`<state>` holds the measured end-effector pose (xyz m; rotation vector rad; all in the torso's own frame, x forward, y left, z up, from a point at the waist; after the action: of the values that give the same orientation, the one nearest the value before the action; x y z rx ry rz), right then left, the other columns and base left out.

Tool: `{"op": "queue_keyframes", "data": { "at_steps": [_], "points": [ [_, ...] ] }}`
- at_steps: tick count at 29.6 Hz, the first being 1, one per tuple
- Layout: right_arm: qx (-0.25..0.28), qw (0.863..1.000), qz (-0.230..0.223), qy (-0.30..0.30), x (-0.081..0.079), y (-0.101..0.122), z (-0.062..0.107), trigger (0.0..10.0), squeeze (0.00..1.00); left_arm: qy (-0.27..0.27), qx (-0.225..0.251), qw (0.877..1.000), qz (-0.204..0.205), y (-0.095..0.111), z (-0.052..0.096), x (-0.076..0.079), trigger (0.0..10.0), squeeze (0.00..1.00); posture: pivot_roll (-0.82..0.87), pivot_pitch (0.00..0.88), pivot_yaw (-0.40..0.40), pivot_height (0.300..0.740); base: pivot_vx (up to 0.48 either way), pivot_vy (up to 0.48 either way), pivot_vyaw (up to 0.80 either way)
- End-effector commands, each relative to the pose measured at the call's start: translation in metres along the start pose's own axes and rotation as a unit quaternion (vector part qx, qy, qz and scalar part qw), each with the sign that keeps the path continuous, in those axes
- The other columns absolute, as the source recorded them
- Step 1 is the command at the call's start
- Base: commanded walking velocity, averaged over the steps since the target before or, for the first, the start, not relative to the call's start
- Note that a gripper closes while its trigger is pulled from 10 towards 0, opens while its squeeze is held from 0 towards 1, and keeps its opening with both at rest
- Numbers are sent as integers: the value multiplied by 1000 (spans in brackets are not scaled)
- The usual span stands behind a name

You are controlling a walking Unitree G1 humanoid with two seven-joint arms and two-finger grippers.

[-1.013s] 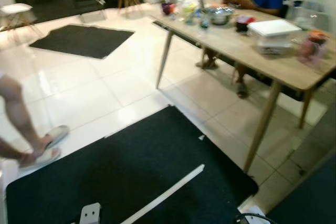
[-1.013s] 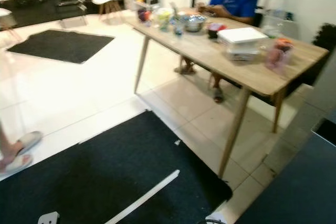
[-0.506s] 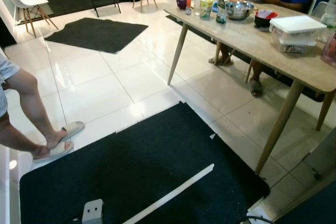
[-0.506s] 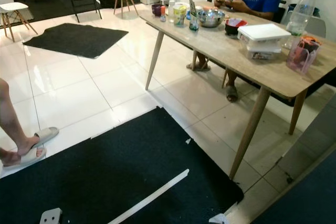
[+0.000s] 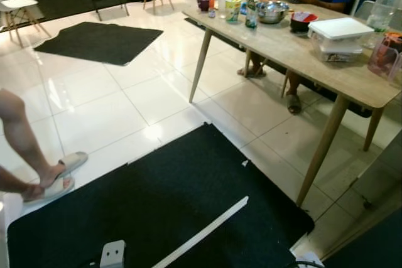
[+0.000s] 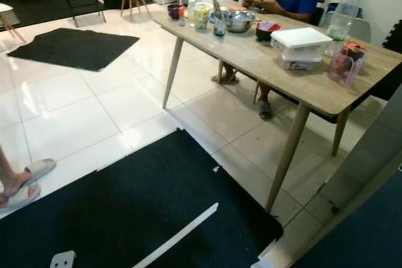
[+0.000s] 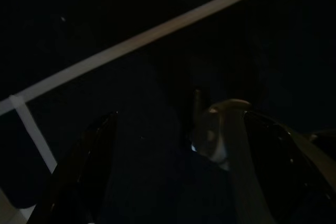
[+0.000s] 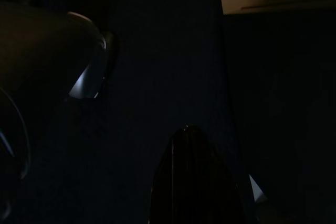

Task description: Restocking fridge

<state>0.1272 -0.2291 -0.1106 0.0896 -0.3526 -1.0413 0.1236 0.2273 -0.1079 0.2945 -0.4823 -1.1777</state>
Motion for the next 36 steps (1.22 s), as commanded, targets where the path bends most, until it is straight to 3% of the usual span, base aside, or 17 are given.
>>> {"op": "queue_keyframes", "data": {
  "at_steps": [1,13,21,36],
  "points": [
    [-8,1000,5,1,-2,-5,0,10000,0,2,-6,1000,-9,-1,0,-1,10000,0,-44,0,18,740,364,0,0],
    [-13,1000,9,2,-2,-6,0,10000,0,2,-6,1000,-15,0,1,-2,10000,0,-48,0,20,740,371,0,0],
    [-13,1000,0,-1,-1,-6,0,10000,0,1,-7,1000,-16,0,1,-3,10000,0,-51,0,21,740,371,0,-753],
    [-10,1000,5,-4,0,-5,0,10000,0,1,-8,1000,-17,1,1,-5,10000,0,-58,0,23,740,373,0,0]
  ]
}}
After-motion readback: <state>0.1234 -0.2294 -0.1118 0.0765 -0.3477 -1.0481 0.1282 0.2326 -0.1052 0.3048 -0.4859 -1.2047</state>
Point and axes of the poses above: a point about 5 cm out from each wrist's last joint towards the gripper, its own z axis pointing back from the gripper into the wrist, its own y axis along the axis of the wrist's last joint, x = y × z, the point moved 1 cm from there along -z, pointing out of the wrist towards the gripper, and after that the axes turned 8 degrees about z, right-handed, at the moved point
